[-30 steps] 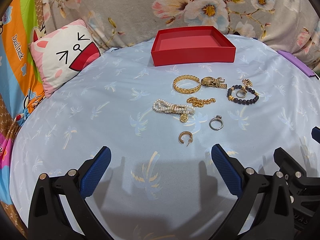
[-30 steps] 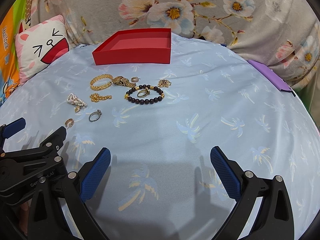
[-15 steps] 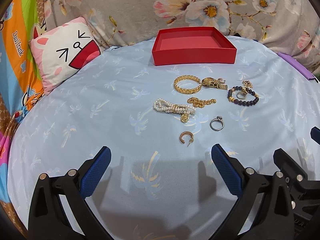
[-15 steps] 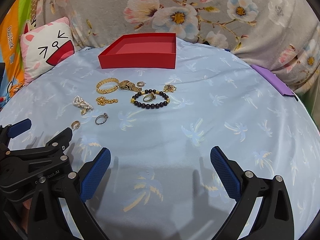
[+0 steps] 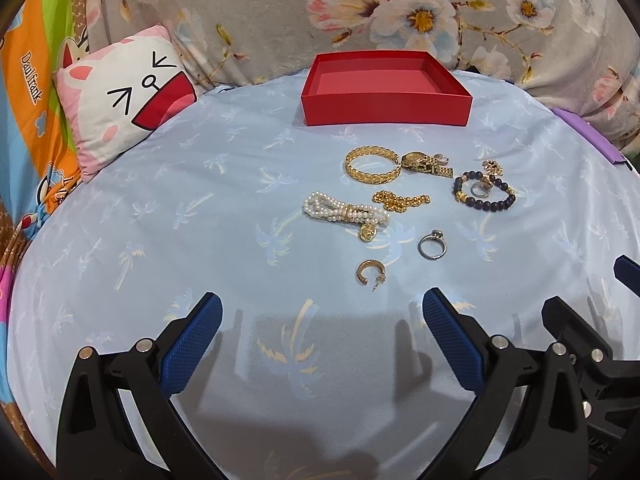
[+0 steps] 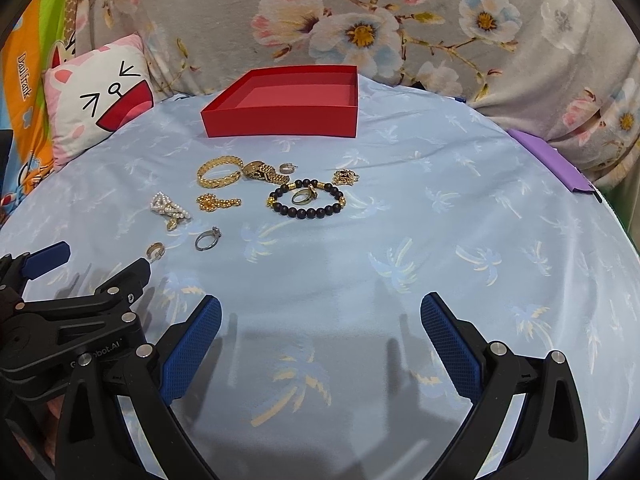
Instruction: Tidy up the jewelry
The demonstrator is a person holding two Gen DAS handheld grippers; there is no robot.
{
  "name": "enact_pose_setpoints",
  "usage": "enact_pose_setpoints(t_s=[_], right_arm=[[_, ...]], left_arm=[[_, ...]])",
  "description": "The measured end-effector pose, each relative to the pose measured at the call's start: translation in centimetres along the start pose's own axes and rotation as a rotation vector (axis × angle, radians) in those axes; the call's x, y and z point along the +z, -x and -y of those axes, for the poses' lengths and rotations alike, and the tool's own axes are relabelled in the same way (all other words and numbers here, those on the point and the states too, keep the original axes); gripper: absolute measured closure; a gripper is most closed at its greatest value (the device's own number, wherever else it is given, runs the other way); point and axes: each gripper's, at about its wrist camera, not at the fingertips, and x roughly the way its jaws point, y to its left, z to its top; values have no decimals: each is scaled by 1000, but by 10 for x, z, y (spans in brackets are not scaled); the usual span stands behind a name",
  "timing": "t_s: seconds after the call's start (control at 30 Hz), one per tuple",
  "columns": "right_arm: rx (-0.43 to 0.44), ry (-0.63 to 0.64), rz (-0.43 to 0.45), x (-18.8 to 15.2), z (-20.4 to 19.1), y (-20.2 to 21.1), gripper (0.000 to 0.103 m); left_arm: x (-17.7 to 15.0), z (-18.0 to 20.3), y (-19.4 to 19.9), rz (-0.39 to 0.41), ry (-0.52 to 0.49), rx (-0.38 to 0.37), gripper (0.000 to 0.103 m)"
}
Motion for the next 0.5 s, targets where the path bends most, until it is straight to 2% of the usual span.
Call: enact_pose_setpoints(t_s=[0.33, 0.5], right_arm=[[6, -11, -28, 1, 0, -4, 5], [14, -30, -32, 1, 4, -6, 5]], left_arm=[[2, -4, -1, -5, 21, -39, 5], [1, -12, 0, -1, 57, -96, 5]])
